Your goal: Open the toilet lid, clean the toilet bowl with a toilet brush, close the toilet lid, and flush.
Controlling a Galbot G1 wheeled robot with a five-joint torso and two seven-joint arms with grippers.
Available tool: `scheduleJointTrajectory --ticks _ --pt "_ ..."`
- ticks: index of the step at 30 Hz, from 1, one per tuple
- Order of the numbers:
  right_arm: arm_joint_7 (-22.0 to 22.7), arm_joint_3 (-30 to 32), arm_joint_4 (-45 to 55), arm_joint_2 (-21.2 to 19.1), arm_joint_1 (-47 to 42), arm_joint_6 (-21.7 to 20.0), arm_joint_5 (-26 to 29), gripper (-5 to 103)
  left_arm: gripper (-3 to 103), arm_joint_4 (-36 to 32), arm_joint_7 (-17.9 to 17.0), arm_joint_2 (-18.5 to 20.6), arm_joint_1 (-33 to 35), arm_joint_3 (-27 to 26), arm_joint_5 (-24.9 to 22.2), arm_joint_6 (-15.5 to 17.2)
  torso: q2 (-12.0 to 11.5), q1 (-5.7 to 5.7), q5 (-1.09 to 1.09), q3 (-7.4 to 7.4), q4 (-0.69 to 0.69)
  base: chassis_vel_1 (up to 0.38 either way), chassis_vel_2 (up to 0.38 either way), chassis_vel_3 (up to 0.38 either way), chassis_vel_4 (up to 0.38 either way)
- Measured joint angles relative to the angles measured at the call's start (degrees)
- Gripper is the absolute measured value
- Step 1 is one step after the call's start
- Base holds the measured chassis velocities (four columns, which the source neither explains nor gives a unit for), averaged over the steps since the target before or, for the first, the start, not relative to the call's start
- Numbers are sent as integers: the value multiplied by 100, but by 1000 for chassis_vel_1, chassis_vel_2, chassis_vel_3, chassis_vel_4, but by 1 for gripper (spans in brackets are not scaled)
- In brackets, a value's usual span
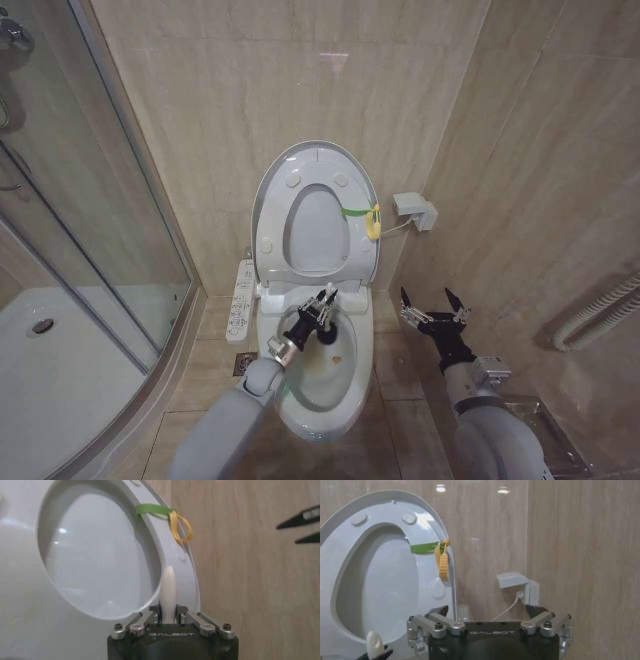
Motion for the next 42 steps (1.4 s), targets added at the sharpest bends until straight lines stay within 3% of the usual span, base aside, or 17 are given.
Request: scheduleJointTrajectory --ticks 9,22,31,38,42 --pt "0 0 0 0 0 0 0 100 20 -155 -161 -301 169 3 -251 130 0 0 0 0 0 0 0 0 0" --pt "0 0 0 0 0 0 0 100 20 -193 -379 -332 282 87 -878 340 0 0 0 0 0 0 0 0 0" --pt "0 0 0 0 0 0 0 100 20 669 -147 -551 189 -9 -518 -69 0 0 -1 0 -1 0 0 0 0" --pt "0 0 0 0 0 0 0 100 20 983 -123 -529 131 -94 -491 -111 1 0 -1 0 0 0 0 0 0" --pt "0 0 0 0 0 0 0 100 20 712 -191 -492 134 -115 -493 -15 0 0 -1 0 0 0 0 0 0"
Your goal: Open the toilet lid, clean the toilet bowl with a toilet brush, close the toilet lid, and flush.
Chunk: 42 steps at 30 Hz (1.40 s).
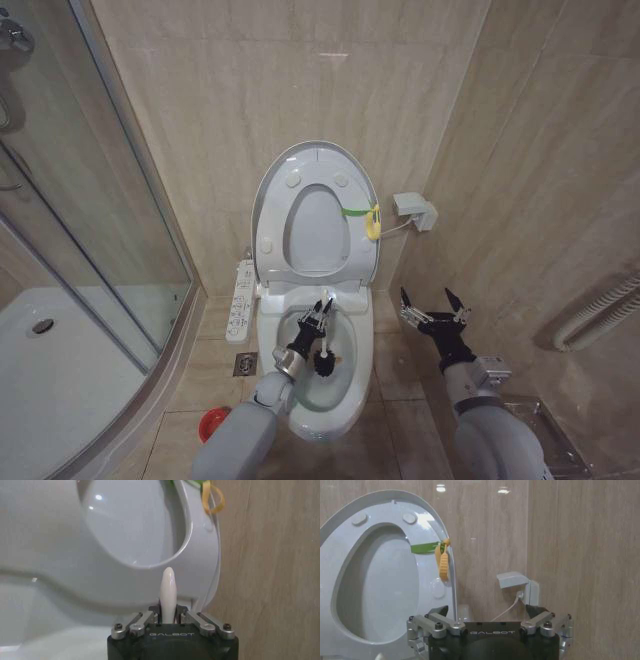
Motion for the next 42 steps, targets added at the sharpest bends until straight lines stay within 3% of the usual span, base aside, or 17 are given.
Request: scheduleJointTrajectory --ticks 9,25,35,42 --pt "0 0 0 0 0 0 0 100 20 -802 -219 -6 233 116 -15 290 0 0 0 0 0 0 0 0 0" --pt "0 0 0 0 0 0 0 100 20 -170 -206 261 87 -100 -248 199 0 0 0 0 1 0 0 0 0" --pt "0 0 0 0 0 0 0 100 20 -1239 -374 95 382 157 -247 517 0 -1 2 -1 -1 0 0 0 0" --pt "0 0 0 0 0 0 0 100 20 -556 -261 118 186 13 -276 336 0 0 1 0 1 0 0 0 0"
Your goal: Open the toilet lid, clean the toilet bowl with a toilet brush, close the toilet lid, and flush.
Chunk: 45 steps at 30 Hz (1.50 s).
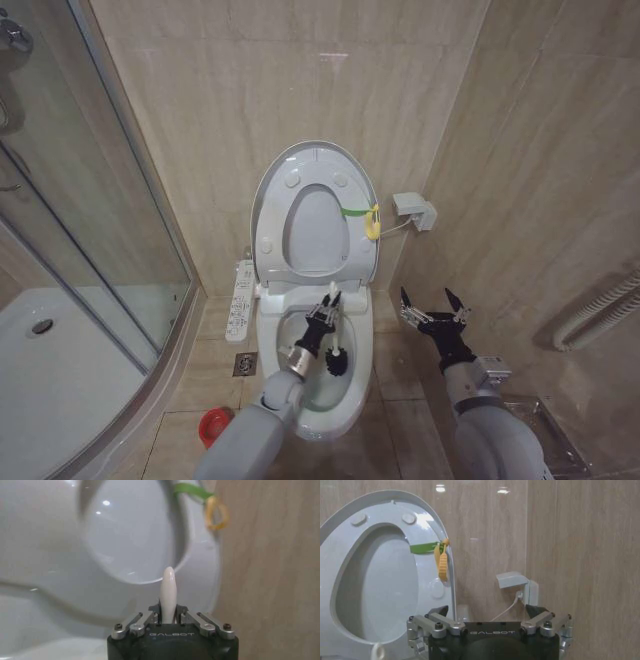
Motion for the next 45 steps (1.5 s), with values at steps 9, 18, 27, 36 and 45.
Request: scheduleJointTrajectory --ticks 9,18,27,36,45 --pt "0 0 0 0 0 0 0 100 20 155 81 -35 -183 -55 -105 -48 0 0 -1 0 0 0 0 0 0" --pt "0 0 0 0 0 0 0 100 20 -72 76 -420 -285 297 11 37 0 0 0 0 -1 0 0 0 0" --pt "0 0 0 0 0 0 0 100 20 272 144 -425 -231 262 28 -78 0 0 0 0 -1 0 0 0 0" --pt "0 0 0 0 0 0 0 100 20 716 300 -325 -489 123 12 -218 0 0 -1 0 -1 0 0 0 0" --pt "0 0 0 0 0 0 0 100 20 1018 382 -623 -623 315 24 -277 0 0 -1 0 -2 0 0 0 0"
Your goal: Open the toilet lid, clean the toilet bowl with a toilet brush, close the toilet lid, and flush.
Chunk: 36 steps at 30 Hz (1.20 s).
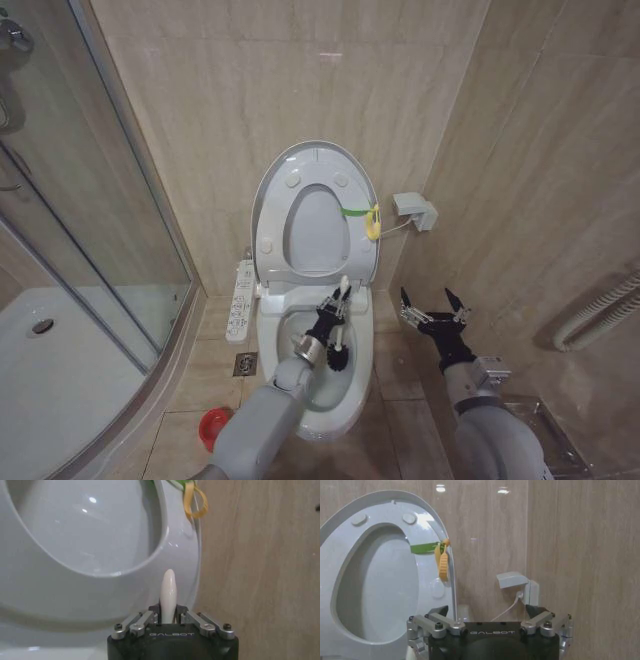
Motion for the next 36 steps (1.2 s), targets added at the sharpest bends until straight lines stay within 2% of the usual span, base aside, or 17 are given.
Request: scheduleJointTrajectory --ticks 6,11,15,22,29,32,36 --pt "0 0 0 0 0 0 0 100 20 324 41 11 -185 25 70 -61 0 0 0 0 1 0 0 0 0" --pt "0 0 0 0 0 0 0 100 20 261 42 44 -327 28 82 -62 0 0 0 0 1 0 0 0 0" --pt "0 0 0 0 0 0 0 100 20 157 45 43 -330 60 87 -71 0 0 0 0 0 0 0 0 0" --pt "0 0 0 0 0 0 0 100 20 372 128 26 -182 102 237 -217 0 0 0 0 1 0 0 0 0" --pt "0 0 0 0 0 0 0 100 20 23 102 349 96 66 407 -162 0 0 -1 0 0 0 0 0 0" --pt "0 0 0 0 0 0 0 100 20 -322 54 691 378 5 602 -82 0 0 -1 0 2 0 0 0 0" --pt "0 0 0 0 0 0 0 100 20 -719 -34 955 659 -17 609 45 0 0 -1 -1 1 0 0 0 0"
